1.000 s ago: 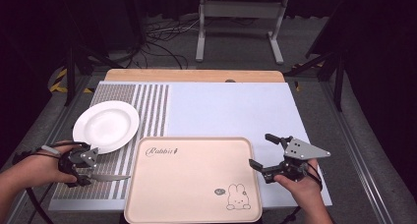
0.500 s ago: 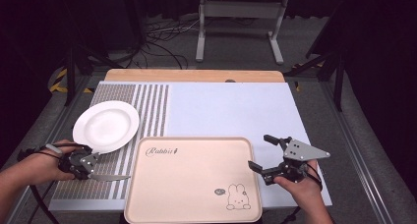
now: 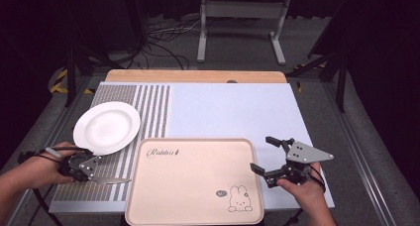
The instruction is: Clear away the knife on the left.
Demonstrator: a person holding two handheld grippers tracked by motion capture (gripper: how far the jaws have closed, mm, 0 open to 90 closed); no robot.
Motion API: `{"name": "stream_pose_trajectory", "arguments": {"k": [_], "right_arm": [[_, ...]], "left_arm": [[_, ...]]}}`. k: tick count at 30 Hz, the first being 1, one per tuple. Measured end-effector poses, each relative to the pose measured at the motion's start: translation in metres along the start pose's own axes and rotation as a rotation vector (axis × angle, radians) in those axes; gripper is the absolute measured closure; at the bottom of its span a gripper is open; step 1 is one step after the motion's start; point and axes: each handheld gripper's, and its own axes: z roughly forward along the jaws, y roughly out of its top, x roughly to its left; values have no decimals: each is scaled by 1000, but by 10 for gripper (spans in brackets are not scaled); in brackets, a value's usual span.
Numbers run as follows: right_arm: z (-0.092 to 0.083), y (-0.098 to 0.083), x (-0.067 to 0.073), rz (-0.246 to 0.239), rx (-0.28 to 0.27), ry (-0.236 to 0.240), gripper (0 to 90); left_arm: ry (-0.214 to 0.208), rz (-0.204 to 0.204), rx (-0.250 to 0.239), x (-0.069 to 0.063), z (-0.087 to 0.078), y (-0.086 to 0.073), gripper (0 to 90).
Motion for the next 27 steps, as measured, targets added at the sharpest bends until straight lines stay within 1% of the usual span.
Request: {"name": "stream_pose_trajectory", "arguments": {"k": [1,2,3,5,6,7,8,9,11,12,13,14,15,16,17,18,19,20,22,23,24,25,27], "right_arm": [[0,0,0,-2,1,0,38],[0,0,0,0,1,0,38],[0,0,0,7,-2,1,37],[0,0,0,7,-4,2,37],[0,0,0,5,-4,4,37],[1,0,0,6,-4,4,37],[1,0,0,7,-2,4,37],[1,0,0,7,-2,4,36],[1,0,0,8,-1,5,36],[2,0,0,5,0,5,36],[1,1,1,2,-1,5,38],[1,1,1,-1,-3,2,38],[0,2,1,-4,-10,-1,38],[-1,2,1,-4,-13,-6,38],[-1,2,1,-6,-16,-9,39],[-2,3,0,-5,-18,-8,39],[-2,3,0,-2,-20,-10,39],[-3,3,0,-1,-23,-12,38],[-4,3,0,-2,-24,-14,39],[-4,3,0,-4,-24,-13,39],[-4,3,0,-4,-24,-12,39],[-4,3,0,-5,-27,-12,39],[-4,4,0,-5,-30,-12,39]], "left_arm": [[7,-5,4,0,0,0,801],[14,-6,-10,1,0,-3,802],[23,-17,-5,0,-1,-5,802],[21,-42,-4,-1,0,-9,802],[31,-56,-11,-1,-1,-11,802],[29,-54,-15,-1,-2,-11,803],[34,-72,-16,-1,-4,-12,802],[38,-78,-32,-1,-6,-12,802],[39,-84,-41,-1,-8,-12,802],[44,-99,-57,-1,-10,-11,802],[41,-107,-56,-1,-13,-11,802],[45,-112,-67,-1,-15,-10,803],[48,-134,-69,-1,-18,-10,803],[47,-129,-73,0,-20,-10,803],[46,-157,-76,-2,-22,-10,803],[44,-154,-81,0,-24,-9,803],[42,-173,-88,-1,-27,-9,803],[39,-204,-95,-2,-29,-8,803],[34,-252,-111,-3,-35,-7,803],[36,-261,-117,-3,-38,-6,803],[38,-288,-127,-3,-41,-6,803],[22,-311,-141,-3,-44,-5,803],[4,-358,-164,-4,-49,-3,803]]}}
